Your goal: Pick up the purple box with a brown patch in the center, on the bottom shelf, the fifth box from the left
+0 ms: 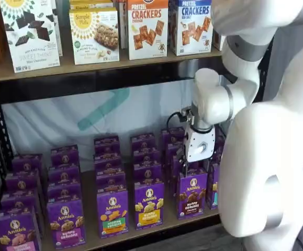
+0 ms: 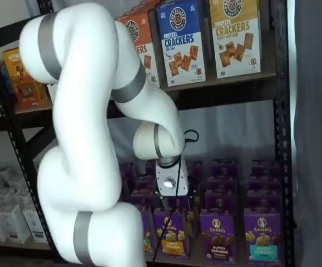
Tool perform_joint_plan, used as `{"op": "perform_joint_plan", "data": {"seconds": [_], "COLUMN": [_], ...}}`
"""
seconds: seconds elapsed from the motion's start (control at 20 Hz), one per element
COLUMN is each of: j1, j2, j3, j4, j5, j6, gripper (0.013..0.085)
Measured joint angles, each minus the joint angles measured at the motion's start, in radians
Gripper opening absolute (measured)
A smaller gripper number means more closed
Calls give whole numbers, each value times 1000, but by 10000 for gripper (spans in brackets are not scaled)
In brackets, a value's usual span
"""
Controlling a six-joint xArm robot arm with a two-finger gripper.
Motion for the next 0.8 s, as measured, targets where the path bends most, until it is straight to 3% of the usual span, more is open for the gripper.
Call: {"op": "perform_joint_plan", "data": {"seconds": [0.2, 0.5, 0.8], "j1": [2, -11, -41], "j2": [76, 189, 335], "j3": [-34, -104, -199], "j4": [17, -11, 14], "j5": [-48, -82, -120], "j6": [-14, 1, -53], "gripper": [850, 850, 850]}}
